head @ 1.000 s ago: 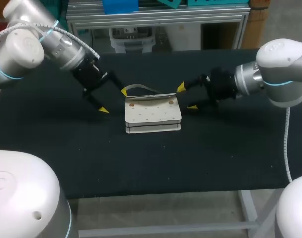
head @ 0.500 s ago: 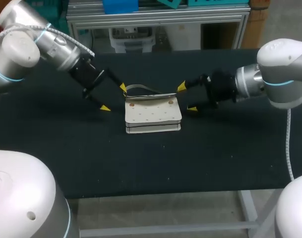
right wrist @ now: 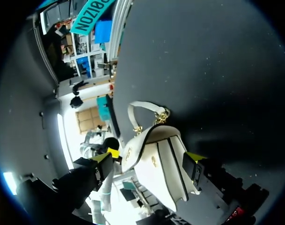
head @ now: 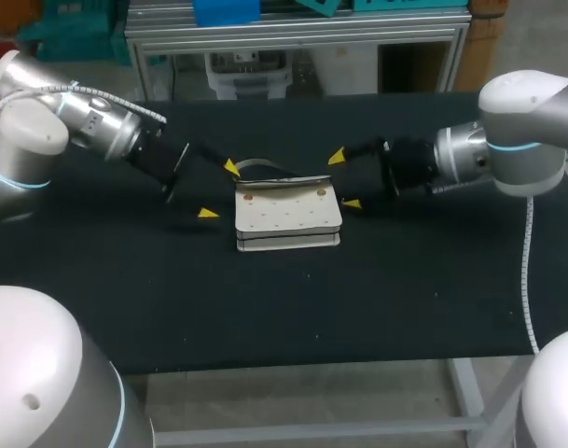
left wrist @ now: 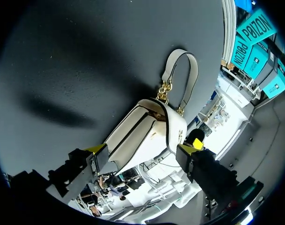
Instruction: Pick up the bag, open it, inspect its contents, close it, and place it on the opposite side
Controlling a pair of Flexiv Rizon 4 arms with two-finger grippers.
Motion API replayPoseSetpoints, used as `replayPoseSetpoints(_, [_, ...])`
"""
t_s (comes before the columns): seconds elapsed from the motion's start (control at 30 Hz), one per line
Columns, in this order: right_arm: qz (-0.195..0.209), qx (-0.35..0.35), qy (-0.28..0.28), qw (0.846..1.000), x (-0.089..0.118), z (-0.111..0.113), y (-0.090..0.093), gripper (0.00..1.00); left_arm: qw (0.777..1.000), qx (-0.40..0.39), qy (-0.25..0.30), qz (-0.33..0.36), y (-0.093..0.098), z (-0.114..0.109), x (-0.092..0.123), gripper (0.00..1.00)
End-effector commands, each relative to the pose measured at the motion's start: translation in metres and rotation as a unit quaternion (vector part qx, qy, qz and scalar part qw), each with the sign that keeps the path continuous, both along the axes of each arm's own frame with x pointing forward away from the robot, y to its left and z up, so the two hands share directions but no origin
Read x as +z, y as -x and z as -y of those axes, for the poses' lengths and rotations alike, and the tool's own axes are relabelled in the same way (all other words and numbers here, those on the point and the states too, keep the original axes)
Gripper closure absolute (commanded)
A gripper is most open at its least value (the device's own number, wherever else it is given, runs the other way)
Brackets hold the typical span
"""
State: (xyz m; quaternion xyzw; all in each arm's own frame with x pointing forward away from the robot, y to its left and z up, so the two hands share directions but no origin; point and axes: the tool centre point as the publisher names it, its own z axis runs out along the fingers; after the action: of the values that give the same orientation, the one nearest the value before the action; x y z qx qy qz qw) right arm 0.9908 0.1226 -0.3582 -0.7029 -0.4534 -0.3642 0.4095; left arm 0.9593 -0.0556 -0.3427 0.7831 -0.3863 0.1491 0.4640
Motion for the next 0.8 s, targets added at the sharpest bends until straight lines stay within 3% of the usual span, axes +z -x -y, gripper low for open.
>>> replayPoseSetpoints(0.03, [-0.009,0.012,-0.006,1.0,-0.001,-0.004,-0.007,0.0,1.0,-0.001,0.009,-0.003,-0.006,0.009,-0.006,0.0])
replayPoseSetpoints(0.23, [-0.013,0.019,-0.012,1.0,0.003,-0.009,-0.007,0.0,1.0,-0.003,0.012,0.005,-0.008,0.015,-0.006,0.0])
replayPoseSetpoints(0.4, [-0.026,0.023,-0.014,0.999,-0.007,-0.018,-0.01,0.0,1.0,0.003,0.019,0.011,-0.009,0.018,-0.008,0.0])
replayPoseSetpoints(0.47, [-0.03,0.023,-0.017,0.999,-0.01,-0.019,-0.011,0.06,1.0,0.005,0.023,0.012,-0.01,0.019,-0.008,0.0])
replayPoseSetpoints(0.57, [-0.03,0.024,-0.02,0.999,-0.01,-0.023,-0.012,0.27,1.0,0.007,0.025,0.012,-0.012,0.019,-0.009,0.0])
replayPoseSetpoints(0.6, [-0.029,0.027,-0.02,0.999,-0.009,-0.025,-0.012,0.44,1.0,0.007,0.026,0.012,-0.012,0.021,-0.01,0.0])
replayPoseSetpoints(0.63, [-0.027,0.029,-0.019,0.999,-0.009,-0.026,-0.011,0.53,1.0,0.006,0.026,0.012,-0.012,0.021,-0.01,0.0])
replayPoseSetpoints(0.7, [-0.025,0.031,-0.018,0.999,-0.008,-0.027,-0.011,0.64,1.0,0.004,0.026,0.012,-0.013,0.023,-0.011,0.0])
replayPoseSetpoints(0.8, [-0.024,0.032,-0.017,0.999,-0.008,-0.027,-0.01,0.71,1.0,0.0,0.029,0.012,-0.012,0.025,-0.013,0.0])
